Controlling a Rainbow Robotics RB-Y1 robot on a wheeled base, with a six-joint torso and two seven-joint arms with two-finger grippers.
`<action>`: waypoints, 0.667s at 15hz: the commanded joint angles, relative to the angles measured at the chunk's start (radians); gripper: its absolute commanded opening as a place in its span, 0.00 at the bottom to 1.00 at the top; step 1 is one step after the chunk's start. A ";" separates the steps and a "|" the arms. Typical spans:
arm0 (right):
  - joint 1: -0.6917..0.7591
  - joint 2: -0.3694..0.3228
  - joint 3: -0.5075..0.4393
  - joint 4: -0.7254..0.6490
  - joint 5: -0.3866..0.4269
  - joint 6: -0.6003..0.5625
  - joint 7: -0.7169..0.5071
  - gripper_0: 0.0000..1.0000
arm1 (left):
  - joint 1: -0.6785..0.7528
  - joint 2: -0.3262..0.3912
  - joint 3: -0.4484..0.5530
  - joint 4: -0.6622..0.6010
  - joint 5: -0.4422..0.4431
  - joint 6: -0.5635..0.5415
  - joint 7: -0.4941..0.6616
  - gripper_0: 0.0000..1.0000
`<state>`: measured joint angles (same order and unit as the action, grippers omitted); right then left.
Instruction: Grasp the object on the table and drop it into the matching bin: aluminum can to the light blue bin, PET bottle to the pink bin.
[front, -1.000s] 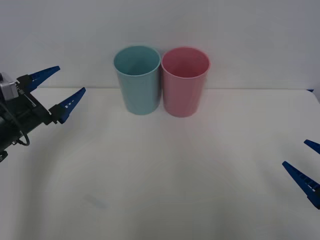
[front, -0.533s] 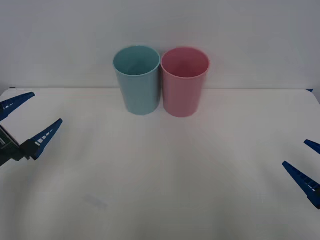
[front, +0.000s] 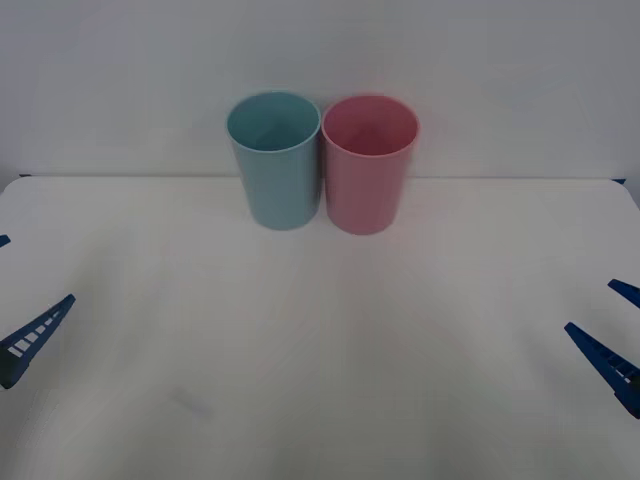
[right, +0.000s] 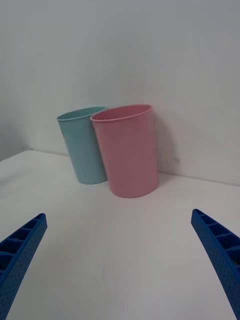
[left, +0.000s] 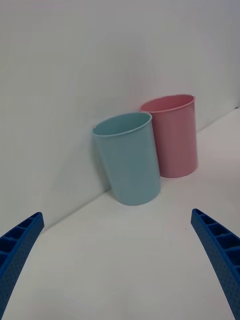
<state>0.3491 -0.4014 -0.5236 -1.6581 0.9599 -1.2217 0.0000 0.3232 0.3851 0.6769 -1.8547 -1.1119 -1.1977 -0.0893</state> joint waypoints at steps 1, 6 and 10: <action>0.000 0.000 0.000 0.000 0.000 0.000 0.000 1.00 | 0.030 0.012 0.007 -0.006 0.000 -0.002 -0.004 1.00; 0.000 0.000 0.000 0.000 0.000 0.000 0.000 1.00 | 0.045 0.043 0.016 -0.004 0.003 0.000 0.000 1.00; 0.000 0.000 0.000 0.000 0.000 0.000 0.000 1.00 | 0.043 0.041 0.016 -0.004 0.003 0.000 0.002 1.00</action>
<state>0.3491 -0.4014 -0.5236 -1.6581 0.9599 -1.2217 0.0000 0.3669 0.4266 0.6934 -1.8596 -1.1087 -1.1982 -0.0876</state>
